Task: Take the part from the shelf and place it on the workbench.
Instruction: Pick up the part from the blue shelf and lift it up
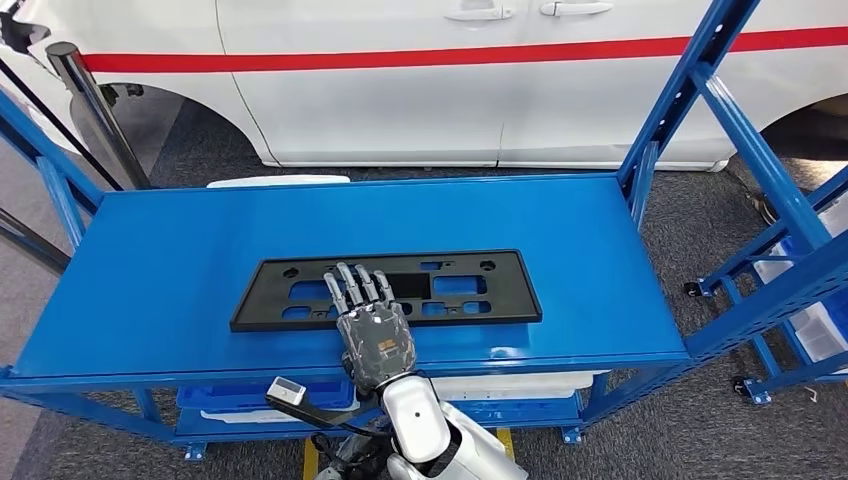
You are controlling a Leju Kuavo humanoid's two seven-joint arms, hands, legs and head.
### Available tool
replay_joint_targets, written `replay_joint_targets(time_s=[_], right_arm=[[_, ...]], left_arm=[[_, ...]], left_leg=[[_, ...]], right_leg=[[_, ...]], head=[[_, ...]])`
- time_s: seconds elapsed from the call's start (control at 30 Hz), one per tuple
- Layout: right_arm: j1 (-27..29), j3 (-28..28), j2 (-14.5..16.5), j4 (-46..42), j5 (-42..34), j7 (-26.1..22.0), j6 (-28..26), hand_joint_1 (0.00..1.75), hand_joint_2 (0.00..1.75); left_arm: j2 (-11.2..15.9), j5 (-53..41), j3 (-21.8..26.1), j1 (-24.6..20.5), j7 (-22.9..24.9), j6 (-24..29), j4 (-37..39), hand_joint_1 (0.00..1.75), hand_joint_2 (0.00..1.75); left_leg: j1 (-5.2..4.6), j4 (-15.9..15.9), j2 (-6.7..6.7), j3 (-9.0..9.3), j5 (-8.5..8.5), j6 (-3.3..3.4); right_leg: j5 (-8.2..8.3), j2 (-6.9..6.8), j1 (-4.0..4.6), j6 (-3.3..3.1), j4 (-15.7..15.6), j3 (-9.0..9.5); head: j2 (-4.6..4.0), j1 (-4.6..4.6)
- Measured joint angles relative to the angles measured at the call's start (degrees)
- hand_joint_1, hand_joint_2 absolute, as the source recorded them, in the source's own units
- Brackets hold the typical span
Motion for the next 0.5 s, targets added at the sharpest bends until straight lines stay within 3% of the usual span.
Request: replay_joint_targets(time_s=[0.1,0.2,0.23,0.27,0.3,0.4,0.43,0.5], right_arm=[[-0.5,0.8,0.3,-0.4,-1.2,-0.6,0.5,0.00,1.75],[-0.9,1.5,0.4,-0.7,-1.6,-0.9,0.9,0.00,1.75],[-0.9,1.6,0.4,-0.8,-1.8,-1.0,1.0,0.00,1.75],[-0.9,1.7,0.4,-0.8,-1.9,-1.0,1.0,0.00,1.75],[-0.9,1.8,0.4,-0.8,-2.0,-1.1,1.1,0.00,1.75],[-1.3,2.1,0.5,-1.2,-2.7,-1.4,1.4,0.00,1.75],[-1.5,2.3,0.6,-1.2,-3.0,-1.6,1.6,0.00,1.75],[-2.0,2.6,0.8,-1.2,-3.6,-2.0,2.0,0.00,1.75]], left_arm=[[0.3,-5.0,0.9,0.2,-0.4,0.0,-0.9,0.00,0.00],[0.7,-6.9,1.8,0.7,-0.6,0.0,-1.4,0.00,0.00],[0.9,-7.4,2.0,1.0,-0.7,0.0,-1.5,0.00,0.00],[1.0,-8.0,2.2,1.3,-0.7,0.0,-1.6,0.00,0.00],[1.1,-8.6,2.4,1.5,-0.8,0.0,-1.8,0.00,0.00],[1.3,-10.8,2.8,1.8,-0.9,0.0,-2.2,0.00,0.00],[1.3,-11.9,3.0,1.8,-0.9,-0.1,-2.4,0.00,0.00],[1.4,-14.0,3.4,1.9,-0.9,-0.2,-2.6,0.00,0.00]], left_leg=[[0.23,1.9,0.05,-0.79,-1.59,-0.80],[0.36,11.9,0.06,-5.47,-6.44,-1.32],[0.37,14.8,0.06,-6.97,-7.27,-1.41],[0.37,15.9,0.06,-7.64,-7.01,-1.41],[0.36,14.7,0.06,-7.23,-5.63,-1.33],[0.21,3.7,0.05,-2.36,-0.11,-0.61],[0.09,1.4,0.04,-1.29,0.57,-0.41],[-0.18,0.1,-0.04,-0.75,0.57,-0.14]], right_leg=[[0.24,-0.04,-0.18,-1.11,-0.5,0.23],[0.20,-0.17,-0.12,-1.72,-0.6,0.36],[0.17,-0.17,-0.05,-1.77,-0.6,0.37],[0.14,-0.14,0.01,-1.82,-0.6,0.40],[0.11,-0.09,0.06,-1.83,-0.6,0.46],[-0.05,0.05,0.23,-1.62,-0.4,0.60],[-0.05,0.07,0.31,-1.42,-0.4,0.54],[0.05,0.06,0.40,-0.92,-0.4,0.38]], head=[[0.00,0.00],[0.00,-0.03],[0.00,-0.03],[0.00,-0.02],[0.00,-0.03],[0.00,-0.02],[0.00,-0.02],[0.00,-0.01]])
